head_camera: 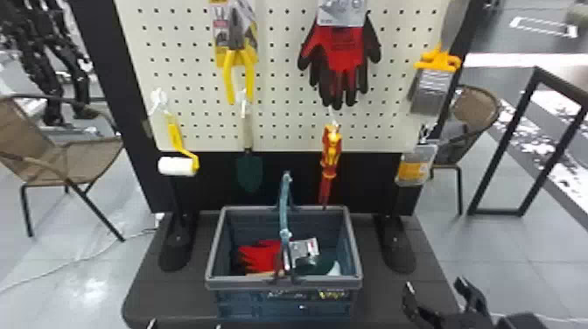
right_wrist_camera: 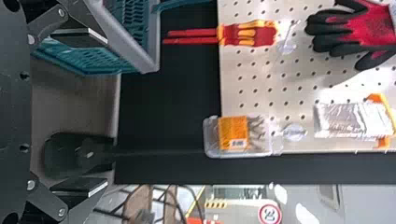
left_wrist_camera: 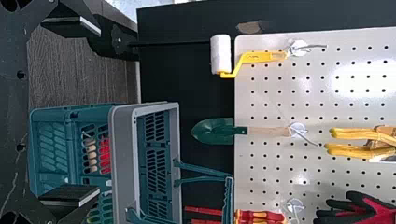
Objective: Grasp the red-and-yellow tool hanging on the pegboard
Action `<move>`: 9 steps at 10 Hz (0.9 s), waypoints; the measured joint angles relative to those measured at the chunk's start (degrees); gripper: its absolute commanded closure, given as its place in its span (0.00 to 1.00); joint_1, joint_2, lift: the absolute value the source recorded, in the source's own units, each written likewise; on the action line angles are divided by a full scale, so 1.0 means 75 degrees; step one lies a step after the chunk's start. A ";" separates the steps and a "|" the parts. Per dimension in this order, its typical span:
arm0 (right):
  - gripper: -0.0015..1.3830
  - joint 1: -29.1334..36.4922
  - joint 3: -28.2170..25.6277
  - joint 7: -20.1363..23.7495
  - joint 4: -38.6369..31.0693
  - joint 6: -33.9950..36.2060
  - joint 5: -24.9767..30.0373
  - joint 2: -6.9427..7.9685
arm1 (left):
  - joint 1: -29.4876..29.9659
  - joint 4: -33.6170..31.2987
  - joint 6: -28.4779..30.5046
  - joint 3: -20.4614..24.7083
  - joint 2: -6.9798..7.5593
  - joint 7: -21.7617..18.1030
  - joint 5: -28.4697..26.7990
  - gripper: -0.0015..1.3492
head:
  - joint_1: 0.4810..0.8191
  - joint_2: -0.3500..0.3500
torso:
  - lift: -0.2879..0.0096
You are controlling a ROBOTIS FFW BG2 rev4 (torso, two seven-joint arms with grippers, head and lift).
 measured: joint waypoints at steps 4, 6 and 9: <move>0.17 -0.1192 0.0120 0.1185 -0.0524 0.1440 0.0097 0.0027 | -0.0037 0.0012 0.0023 -0.0007 -0.0004 0.0000 -0.0007 0.09 | 0.20 0.50 | 0.63; 0.17 -0.1902 0.0357 0.1687 -0.0665 0.2189 0.0114 0.0142 | -0.0084 0.0020 0.0040 -0.0023 0.0026 -0.0002 -0.0007 0.09 | 0.20 0.50 | 0.63; 0.17 -0.2885 0.0872 0.2193 -0.0369 0.2791 0.0088 0.0283 | -0.0153 0.0063 0.0046 -0.0047 0.0048 -0.0011 0.0009 0.09 | 0.20 0.50 | 0.63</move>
